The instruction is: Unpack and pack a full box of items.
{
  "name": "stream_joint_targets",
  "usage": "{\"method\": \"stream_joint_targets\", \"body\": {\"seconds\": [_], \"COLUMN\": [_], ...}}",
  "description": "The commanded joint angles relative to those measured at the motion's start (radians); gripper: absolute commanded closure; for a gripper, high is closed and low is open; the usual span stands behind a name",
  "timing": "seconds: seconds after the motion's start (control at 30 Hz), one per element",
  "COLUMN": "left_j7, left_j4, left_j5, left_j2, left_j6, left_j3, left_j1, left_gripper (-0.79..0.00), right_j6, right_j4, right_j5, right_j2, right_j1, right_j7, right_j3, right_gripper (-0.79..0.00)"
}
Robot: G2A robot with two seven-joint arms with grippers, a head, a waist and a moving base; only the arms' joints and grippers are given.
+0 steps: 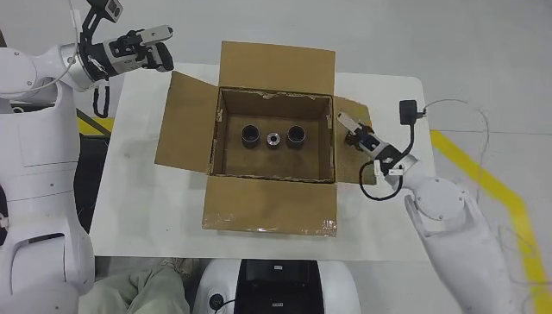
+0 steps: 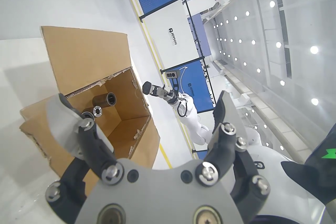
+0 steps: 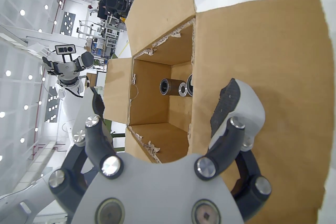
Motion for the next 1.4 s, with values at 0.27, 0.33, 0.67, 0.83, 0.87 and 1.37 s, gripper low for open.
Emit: {"method": "stream_joint_targets", "body": {"seconds": [0.27, 0.33, 0.67, 0.83, 0.87, 1.37], "left_j7": [0.0, 0.0, 0.0, 0.0, 0.0, 0.0], "left_j4": [0.0, 0.0, 0.0, 0.0, 0.0, 0.0], "left_j5": [0.0, 0.0, 0.0, 0.0, 0.0, 0.0], "left_j2": [0.0, 0.0, 0.0, 0.0, 0.0, 0.0], "left_j6": [0.0, 0.0, 0.0, 0.0, 0.0, 0.0], "left_j3": [0.0, 0.0, 0.0, 0.0, 0.0, 0.0], "left_j1": [0.0, 0.0, 0.0, 0.0, 0.0, 0.0], "left_gripper": [-0.785, -0.785, -0.785, -0.785, -0.785, -0.785], "right_j6": [0.05, 0.06, 0.108, 0.112, 0.112, 0.112], "right_j4": [-0.063, -0.049, 0.031, 0.049, 0.049, 0.049], "right_j5": [-0.107, -0.14, -0.292, -0.324, -0.324, -0.324], "right_j2": [0.0, -0.003, -0.027, -0.034, -0.034, -0.034], "right_j1": [0.123, 0.167, 0.339, 0.37, 0.37, 0.37], "right_j7": [0.189, 0.226, 0.347, 0.361, 0.361, 0.361], "right_j3": [-0.08, -0.124, -0.299, -0.332, -0.332, -0.332], "right_gripper": [-0.785, -0.785, -0.785, -0.785, -0.785, -0.785]}}
